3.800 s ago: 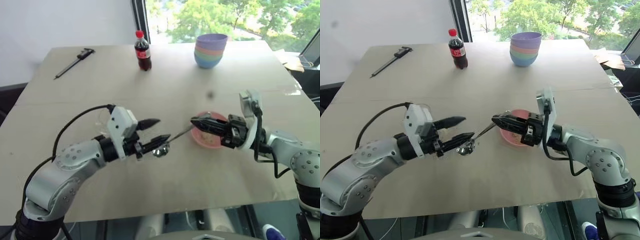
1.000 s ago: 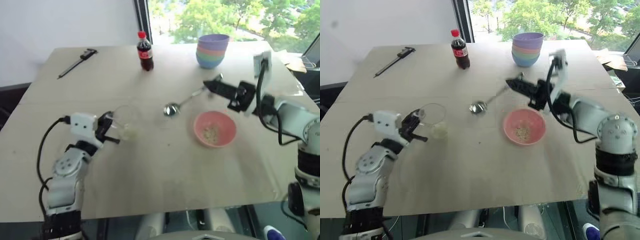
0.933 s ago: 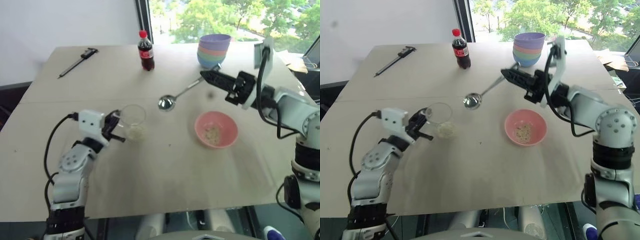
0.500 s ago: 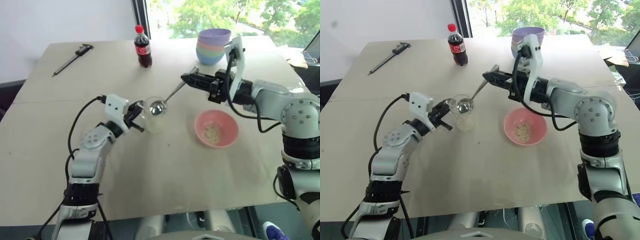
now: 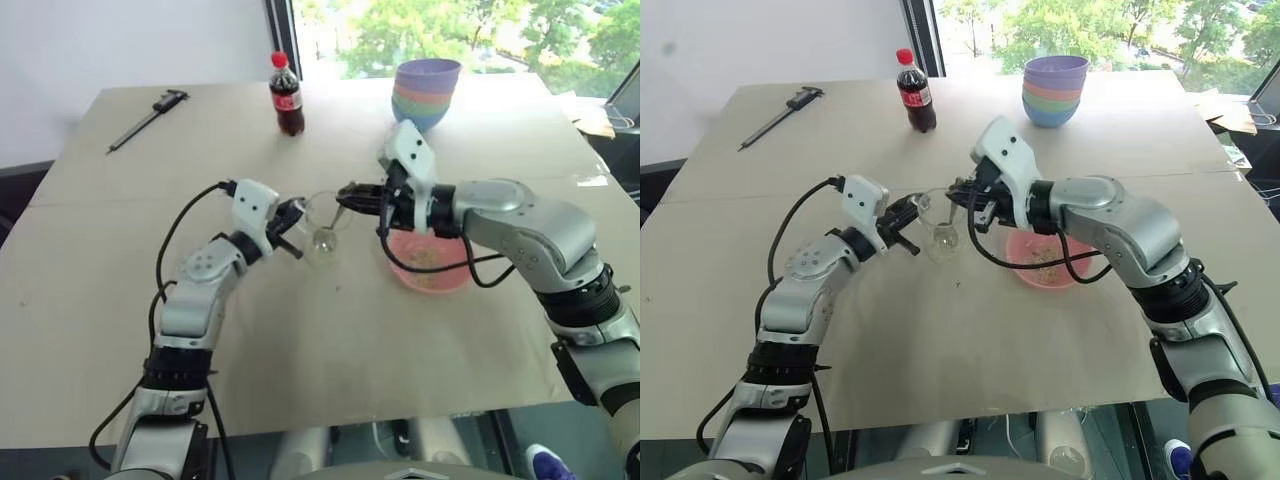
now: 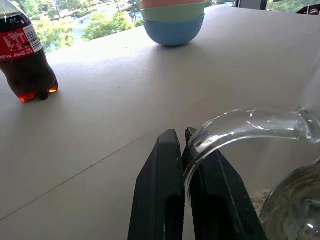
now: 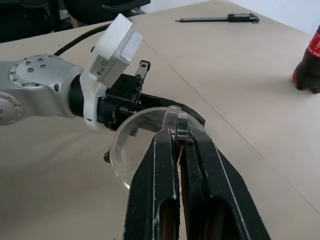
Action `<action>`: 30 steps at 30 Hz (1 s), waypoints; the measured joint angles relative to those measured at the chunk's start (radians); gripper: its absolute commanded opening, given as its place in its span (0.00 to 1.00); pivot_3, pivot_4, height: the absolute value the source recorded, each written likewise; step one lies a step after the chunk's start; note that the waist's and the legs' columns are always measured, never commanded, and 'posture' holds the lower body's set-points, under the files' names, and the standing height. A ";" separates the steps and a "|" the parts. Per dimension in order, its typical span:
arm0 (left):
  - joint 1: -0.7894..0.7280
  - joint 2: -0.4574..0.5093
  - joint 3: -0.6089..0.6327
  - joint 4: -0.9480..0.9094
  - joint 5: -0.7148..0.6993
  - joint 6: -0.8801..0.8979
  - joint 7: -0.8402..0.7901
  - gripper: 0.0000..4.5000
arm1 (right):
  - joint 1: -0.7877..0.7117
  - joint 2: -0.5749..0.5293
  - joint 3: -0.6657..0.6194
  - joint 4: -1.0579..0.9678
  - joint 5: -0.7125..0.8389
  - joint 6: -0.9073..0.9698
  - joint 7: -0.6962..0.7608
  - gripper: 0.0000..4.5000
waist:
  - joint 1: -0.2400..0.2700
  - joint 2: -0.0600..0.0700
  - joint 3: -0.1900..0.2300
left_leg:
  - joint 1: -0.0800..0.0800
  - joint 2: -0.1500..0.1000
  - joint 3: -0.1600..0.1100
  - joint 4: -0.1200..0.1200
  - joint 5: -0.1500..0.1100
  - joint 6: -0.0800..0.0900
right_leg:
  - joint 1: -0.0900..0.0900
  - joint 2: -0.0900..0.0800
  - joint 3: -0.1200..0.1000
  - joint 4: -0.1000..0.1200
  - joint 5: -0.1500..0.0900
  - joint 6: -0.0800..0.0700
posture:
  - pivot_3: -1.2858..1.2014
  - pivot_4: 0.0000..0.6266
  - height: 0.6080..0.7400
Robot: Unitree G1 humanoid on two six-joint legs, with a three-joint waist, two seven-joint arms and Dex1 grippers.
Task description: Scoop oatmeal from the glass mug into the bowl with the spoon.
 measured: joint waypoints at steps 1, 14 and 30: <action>0.000 -0.001 0.000 0.000 0.001 0.000 0.000 0.00 | 0.001 0.018 -0.016 0.001 0.015 0.038 -0.005 0.00 | 0.000 0.000 0.000 | 0.000 0.000 0.000 0.000 0.000 0.000 | 0.000 0.000 0.000 0.000 0.000 0.000 | 0.52 0.24 1.00; 0.003 -0.024 -0.001 0.026 0.031 -0.061 -0.003 0.00 | -0.060 0.150 -0.303 0.087 0.155 0.316 -0.157 0.00 | 0.001 0.000 0.000 | 0.000 -0.001 -0.001 0.000 0.001 -0.001 | 0.000 -0.001 0.000 0.002 0.000 0.000 | 0.52 0.24 1.00; 0.002 -0.042 -0.006 0.059 0.055 -0.126 0.004 0.00 | -0.108 0.366 -0.748 0.200 0.333 0.708 -0.515 0.00 | -0.001 0.002 -0.003 | 0.002 -0.002 0.000 0.000 0.001 -0.001 | 0.000 -0.002 0.001 0.006 0.000 0.000 | 0.52 0.24 1.00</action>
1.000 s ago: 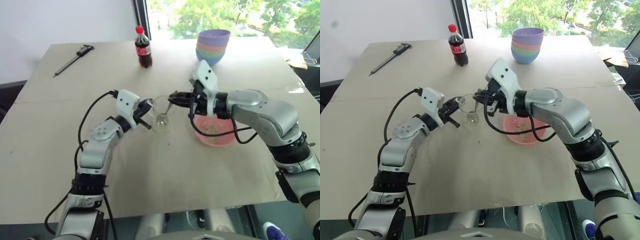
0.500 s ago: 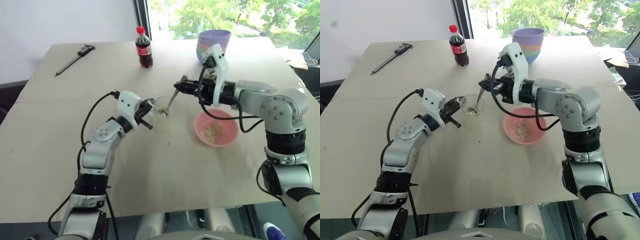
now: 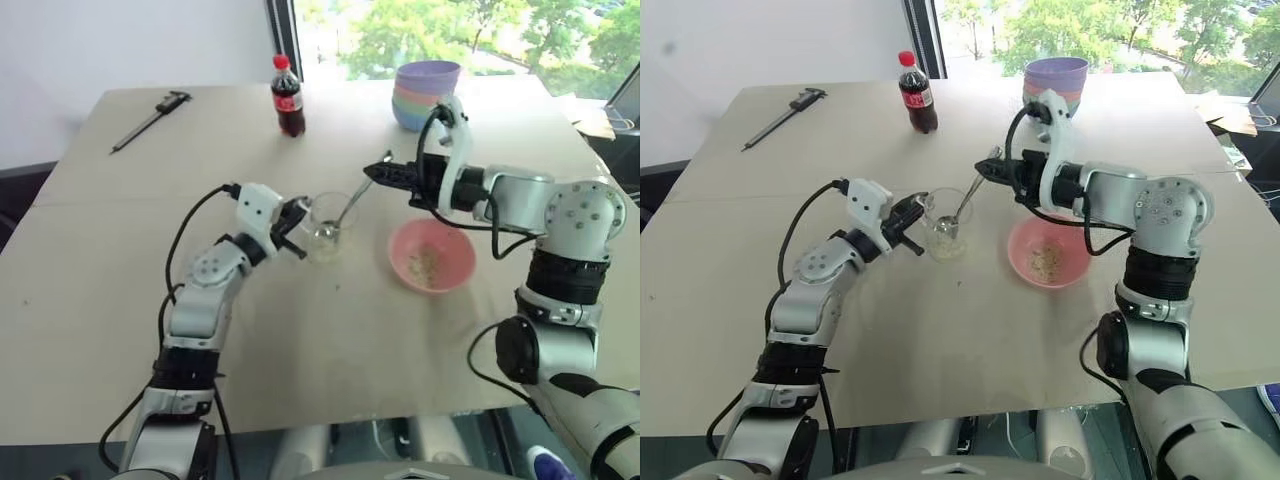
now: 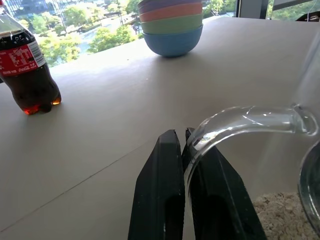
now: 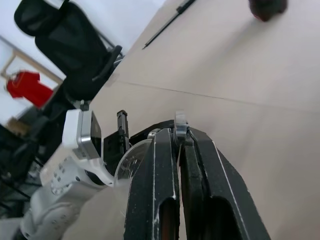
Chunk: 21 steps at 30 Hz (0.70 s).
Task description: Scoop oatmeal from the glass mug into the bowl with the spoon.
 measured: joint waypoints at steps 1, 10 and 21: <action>0.000 -0.004 0.000 0.005 0.004 -0.009 0.002 0.00 | -0.009 0.010 -0.028 0.008 0.004 0.017 -0.021 0.00 | 0.000 0.000 0.000 | 0.000 0.000 0.000 0.000 0.000 0.000 | 0.000 0.000 0.000 0.000 0.000 0.000 | 0.52 0.24 1.00; -0.009 -0.032 -0.017 0.066 0.042 -0.122 0.038 0.00 | -0.053 0.043 -0.234 0.137 0.109 0.066 -0.220 0.00 | -0.001 0.001 -0.002 | 0.003 0.000 0.002 0.000 0.000 0.000 | 0.002 0.000 0.002 0.004 0.000 0.000 | 0.52 0.24 1.00; -0.013 -0.048 -0.020 0.129 0.052 -0.205 0.052 0.00 | -0.067 0.018 -0.353 0.194 0.329 0.065 -0.427 0.00 | -0.001 0.002 -0.002 | 0.010 0.000 0.004 0.000 -0.002 0.005 | 0.007 0.002 0.004 0.005 0.000 0.000 | 0.52 0.24 1.00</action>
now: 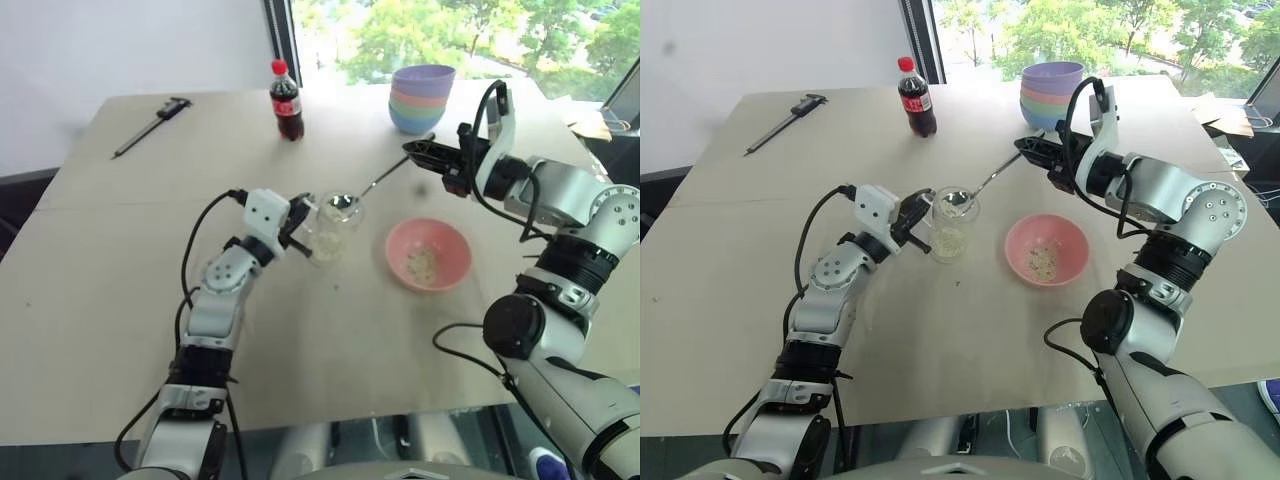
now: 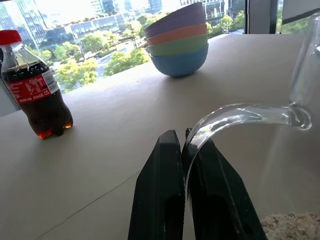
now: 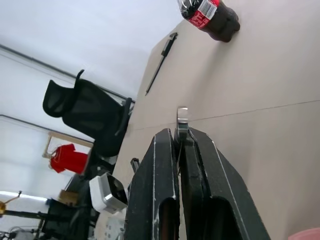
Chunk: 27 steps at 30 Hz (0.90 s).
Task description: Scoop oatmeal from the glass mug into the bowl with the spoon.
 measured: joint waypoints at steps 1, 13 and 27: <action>-0.003 -0.001 0.000 0.007 0.000 -0.006 0.000 0.00 | 0.010 -0.014 0.002 0.000 0.035 -0.002 -0.013 0.00 | 0.000 0.000 0.000 | 0.000 0.000 0.000 0.000 0.000 0.000 | 0.001 0.000 0.000 0.000 0.000 0.000 | 0.52 0.24 1.00; -0.016 0.001 0.002 0.054 -0.003 -0.042 -0.001 0.00 | 0.241 -0.249 0.220 -0.007 0.553 -0.295 -0.222 0.00 | -0.004 0.001 0.000 | 0.004 0.001 0.002 0.000 0.000 0.001 | 0.005 0.001 0.001 -0.001 0.000 0.000 | 0.52 0.24 1.00; 0.043 0.010 0.033 0.028 -0.040 -0.030 0.010 0.00 | 0.452 -0.543 0.330 -0.054 0.601 -0.378 -0.084 0.00 | -0.009 0.001 -0.001 | 0.009 0.006 0.006 -0.001 -0.001 0.002 | 0.010 0.005 0.004 -0.006 0.000 0.000 | 0.52 0.24 1.00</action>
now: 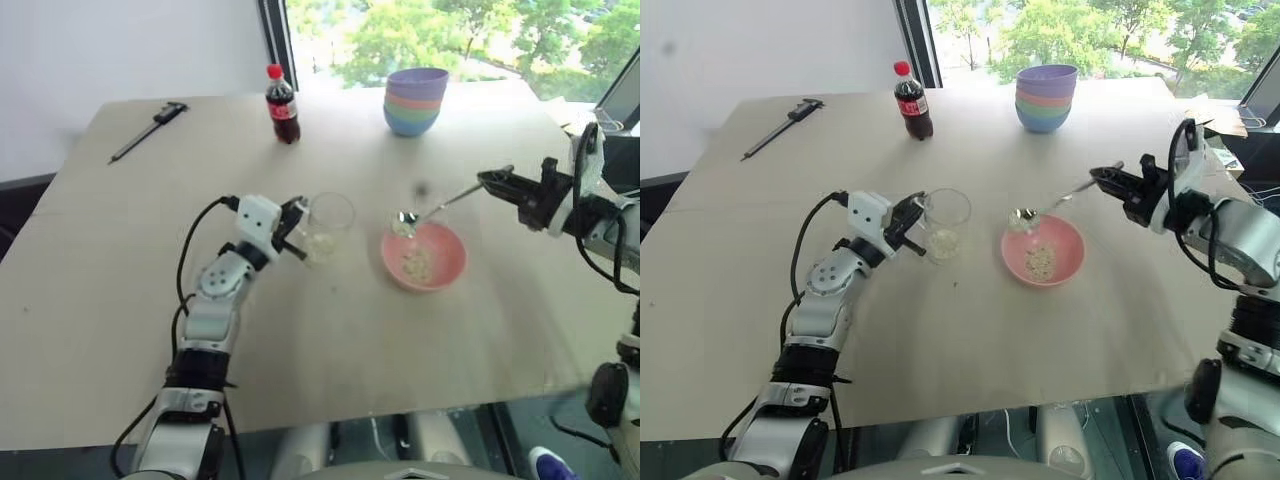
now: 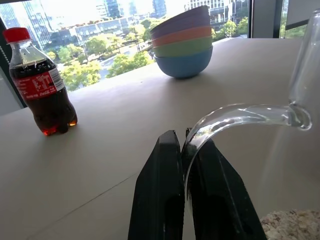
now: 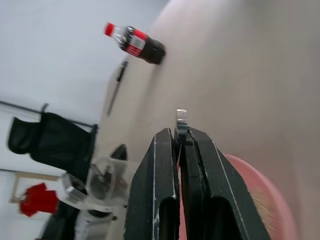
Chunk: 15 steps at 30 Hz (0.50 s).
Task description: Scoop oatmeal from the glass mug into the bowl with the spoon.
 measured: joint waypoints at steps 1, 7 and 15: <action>0.007 0.000 0.003 -0.014 -0.003 0.013 0.005 0.00 | 0.007 -0.028 0.019 -0.016 -0.036 -0.001 0.040 0.00 | -0.002 0.000 0.000 | 0.000 0.000 0.001 0.000 0.000 0.000 | 0.000 0.000 0.001 0.000 0.000 0.000 | 0.52 0.24 1.00; 0.060 0.000 0.019 -0.094 -0.027 0.077 0.036 0.00 | 0.004 -0.159 0.139 -0.167 -0.369 -0.035 0.338 0.00 | -0.013 0.001 0.000 | 0.003 0.001 0.002 -0.001 0.000 0.001 | 0.002 0.002 0.002 -0.003 0.000 0.000 | 0.52 0.24 1.00; 0.077 0.000 0.026 -0.136 -0.031 0.122 0.047 0.00 | -0.085 -0.308 0.419 -0.507 -0.844 -0.230 0.769 0.00 | -0.012 0.000 0.000 | 0.004 0.002 0.000 -0.002 -0.001 0.000 | 0.002 0.002 0.001 -0.005 0.000 0.001 | 0.52 0.24 1.00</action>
